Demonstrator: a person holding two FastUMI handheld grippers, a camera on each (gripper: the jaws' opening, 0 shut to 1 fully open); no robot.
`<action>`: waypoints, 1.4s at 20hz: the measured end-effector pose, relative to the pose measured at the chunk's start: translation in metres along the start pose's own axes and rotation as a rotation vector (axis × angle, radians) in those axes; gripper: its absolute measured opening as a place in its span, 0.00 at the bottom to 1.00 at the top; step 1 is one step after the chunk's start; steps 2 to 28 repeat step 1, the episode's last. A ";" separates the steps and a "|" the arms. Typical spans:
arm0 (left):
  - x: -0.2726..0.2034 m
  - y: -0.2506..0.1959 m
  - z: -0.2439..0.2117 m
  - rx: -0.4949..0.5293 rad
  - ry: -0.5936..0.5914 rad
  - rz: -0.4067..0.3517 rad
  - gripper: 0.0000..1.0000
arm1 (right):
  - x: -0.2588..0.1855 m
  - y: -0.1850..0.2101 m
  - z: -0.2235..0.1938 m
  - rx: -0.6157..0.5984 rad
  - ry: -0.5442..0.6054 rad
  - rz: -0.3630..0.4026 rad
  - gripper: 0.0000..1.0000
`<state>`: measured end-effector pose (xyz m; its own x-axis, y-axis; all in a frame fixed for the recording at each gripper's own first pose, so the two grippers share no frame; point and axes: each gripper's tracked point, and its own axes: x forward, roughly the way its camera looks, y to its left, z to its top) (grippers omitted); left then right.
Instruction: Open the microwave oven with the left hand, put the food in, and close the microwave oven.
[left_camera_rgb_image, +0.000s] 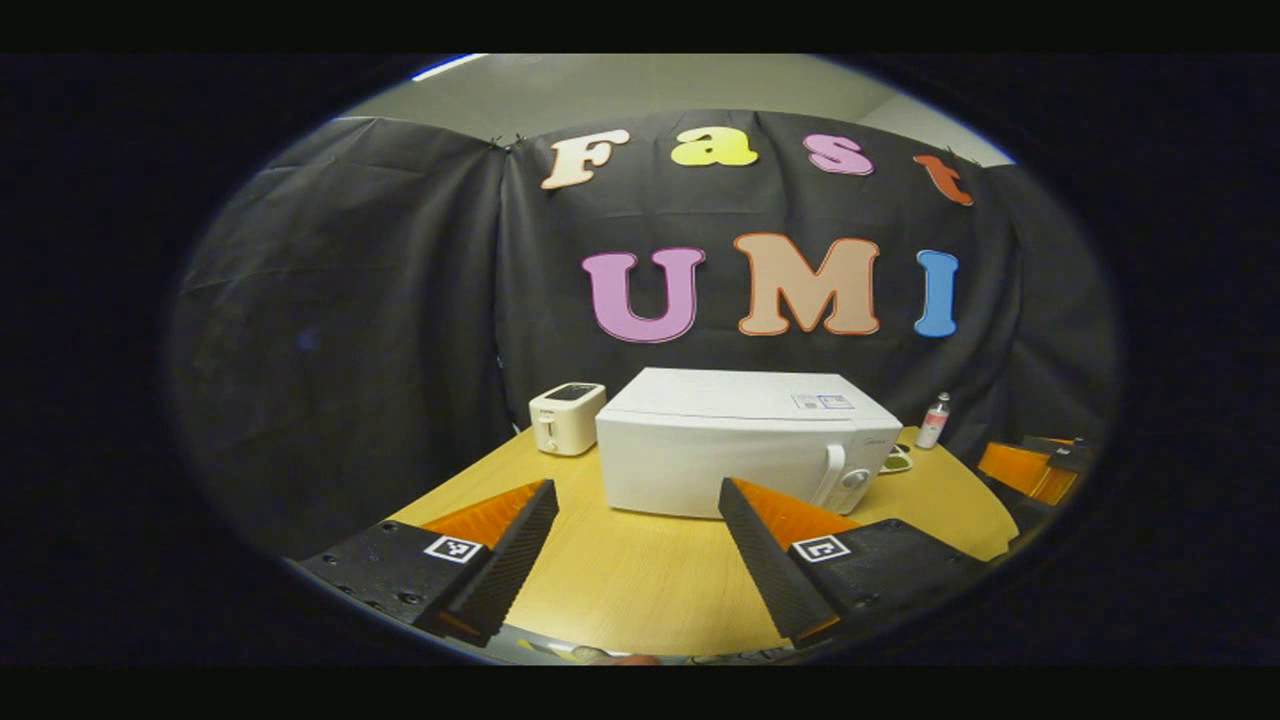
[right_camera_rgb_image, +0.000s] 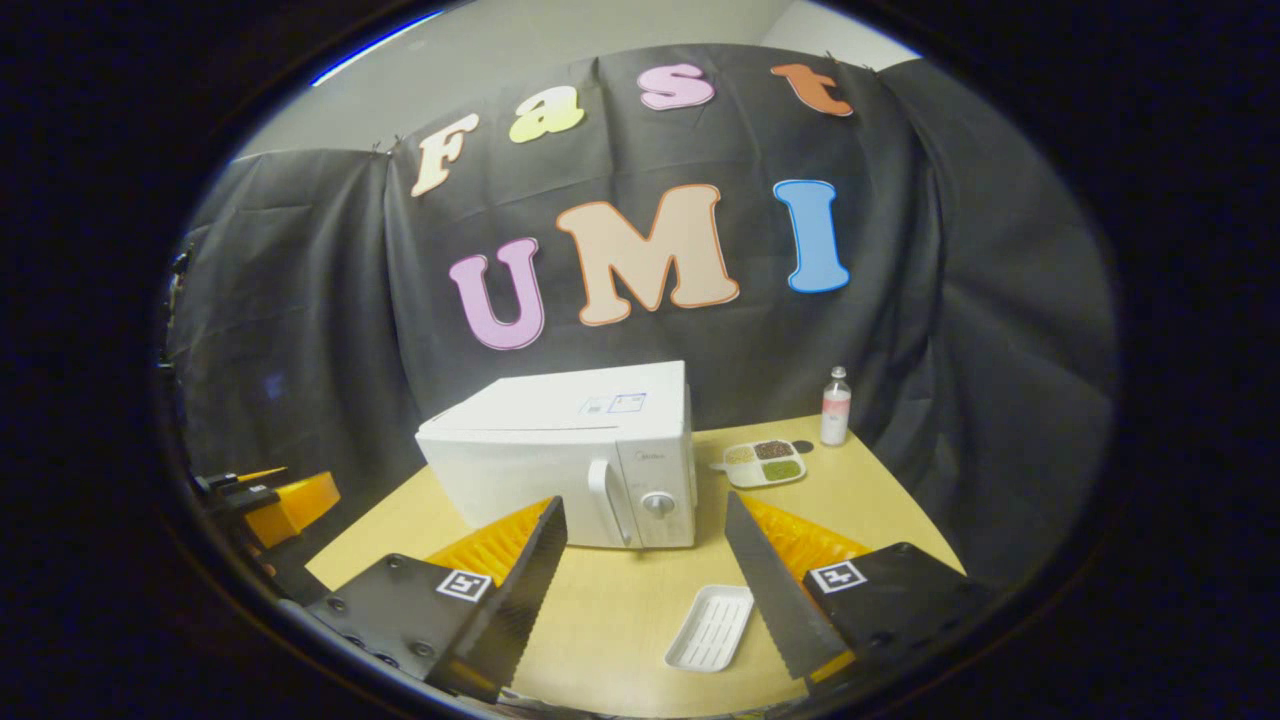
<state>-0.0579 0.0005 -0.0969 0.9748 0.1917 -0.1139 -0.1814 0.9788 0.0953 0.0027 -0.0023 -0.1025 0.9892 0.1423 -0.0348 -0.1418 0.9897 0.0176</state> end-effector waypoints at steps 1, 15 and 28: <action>-0.002 0.001 -0.002 -0.003 0.007 0.001 0.96 | -0.001 -0.003 -0.001 -0.004 0.002 -0.005 0.99; -0.002 0.001 -0.002 -0.003 0.007 0.001 0.96 | -0.001 -0.003 -0.001 -0.004 0.002 -0.005 0.99; -0.002 0.001 -0.002 -0.003 0.007 0.001 0.96 | -0.001 -0.003 -0.001 -0.004 0.002 -0.005 0.99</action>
